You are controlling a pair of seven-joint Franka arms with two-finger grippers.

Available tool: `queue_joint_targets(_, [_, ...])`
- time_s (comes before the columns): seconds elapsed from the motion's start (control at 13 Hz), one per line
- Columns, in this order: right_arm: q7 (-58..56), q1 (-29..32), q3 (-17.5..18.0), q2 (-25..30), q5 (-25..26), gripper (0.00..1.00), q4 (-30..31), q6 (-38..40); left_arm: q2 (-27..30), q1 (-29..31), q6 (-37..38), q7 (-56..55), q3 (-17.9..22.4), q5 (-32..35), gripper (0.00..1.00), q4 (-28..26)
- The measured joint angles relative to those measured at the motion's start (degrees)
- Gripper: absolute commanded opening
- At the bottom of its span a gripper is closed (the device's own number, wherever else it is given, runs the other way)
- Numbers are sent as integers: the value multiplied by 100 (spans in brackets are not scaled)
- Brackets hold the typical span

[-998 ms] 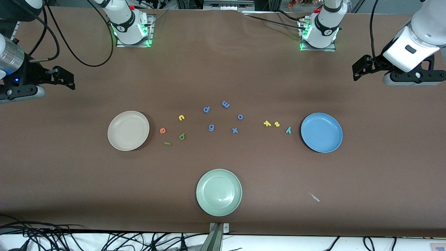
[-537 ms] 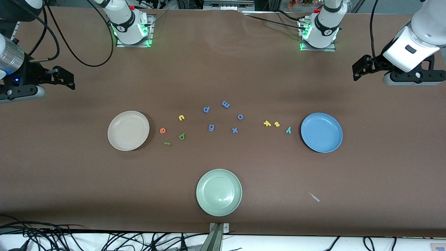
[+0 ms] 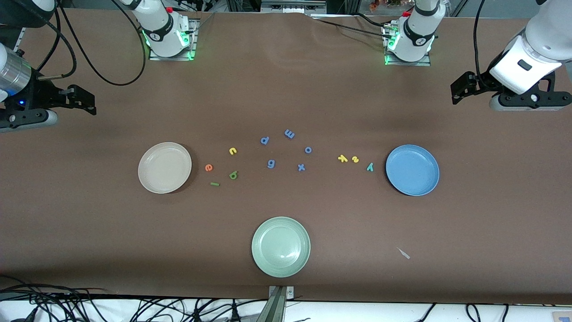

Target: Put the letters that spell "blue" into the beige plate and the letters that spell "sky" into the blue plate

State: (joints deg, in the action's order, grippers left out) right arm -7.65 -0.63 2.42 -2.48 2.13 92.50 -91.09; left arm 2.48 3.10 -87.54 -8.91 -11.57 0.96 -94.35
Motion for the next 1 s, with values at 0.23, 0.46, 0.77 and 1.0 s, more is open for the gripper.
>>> queue_joint_targets(0.23, [0,0,0,0,0,100,0,0,0,0,24,1,-15,0,100,0])
queue_joint_targets(0.46, [0,-3,0,0,0,100,0,-3,0,-5,213,7,-35,0,100,0])
queue_joint_targets(0.77, [0,-17,11,0,0,100,-2,-12,-2,-38,356,10,-164,-3,100,-8])
queue_joint_targets(1.0, [0,-19,11,0,0,100,-12,-39,-78,-40,414,0,-457,15,100,-46])
